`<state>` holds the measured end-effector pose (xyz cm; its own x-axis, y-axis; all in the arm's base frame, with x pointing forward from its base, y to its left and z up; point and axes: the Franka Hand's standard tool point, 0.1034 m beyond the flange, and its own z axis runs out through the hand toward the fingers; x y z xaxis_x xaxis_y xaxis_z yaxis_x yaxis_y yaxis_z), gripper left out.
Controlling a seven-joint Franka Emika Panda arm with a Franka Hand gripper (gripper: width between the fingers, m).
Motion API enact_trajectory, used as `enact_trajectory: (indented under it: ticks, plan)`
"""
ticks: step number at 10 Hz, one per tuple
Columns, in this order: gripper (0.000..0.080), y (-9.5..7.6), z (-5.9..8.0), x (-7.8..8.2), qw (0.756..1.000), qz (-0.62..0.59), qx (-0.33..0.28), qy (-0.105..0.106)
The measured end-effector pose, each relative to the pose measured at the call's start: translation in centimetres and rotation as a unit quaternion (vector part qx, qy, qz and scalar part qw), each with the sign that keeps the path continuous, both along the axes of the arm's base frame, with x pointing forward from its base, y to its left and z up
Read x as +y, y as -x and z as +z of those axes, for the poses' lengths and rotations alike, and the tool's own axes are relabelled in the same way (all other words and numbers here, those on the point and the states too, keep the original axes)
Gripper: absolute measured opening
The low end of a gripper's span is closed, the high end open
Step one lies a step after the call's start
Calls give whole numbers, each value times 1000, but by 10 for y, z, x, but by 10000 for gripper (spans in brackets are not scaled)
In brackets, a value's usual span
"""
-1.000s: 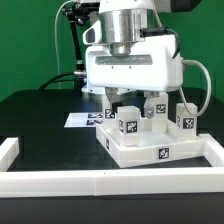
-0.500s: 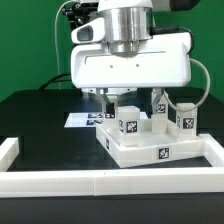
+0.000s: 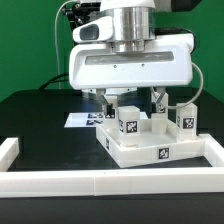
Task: Assemble square table
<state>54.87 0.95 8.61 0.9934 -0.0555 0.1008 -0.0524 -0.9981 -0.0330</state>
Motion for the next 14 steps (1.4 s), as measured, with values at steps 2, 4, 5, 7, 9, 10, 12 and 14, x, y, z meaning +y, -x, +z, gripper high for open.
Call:
enact_trajectory:
  ticks: [2, 4, 5, 7, 9, 10, 12, 14]
  plan:
    - [649, 1, -1, -3, 999, 36, -1, 4]
    - [636, 1, -1, -3, 999, 35, -1, 4]
    - [466, 1, -1, -3, 999, 35, -1, 4]
    - [287, 1, -1, -3, 999, 34, -1, 4]
    - [287, 1, -1, -3, 1000, 11, 0, 1]
    - [287, 1, -1, -4, 999, -40, 1, -4]
    - [287, 1, -1, -5, 990, -140, 3, -14]
    - [288, 2, -1, -6, 972, -235, 7, -25]
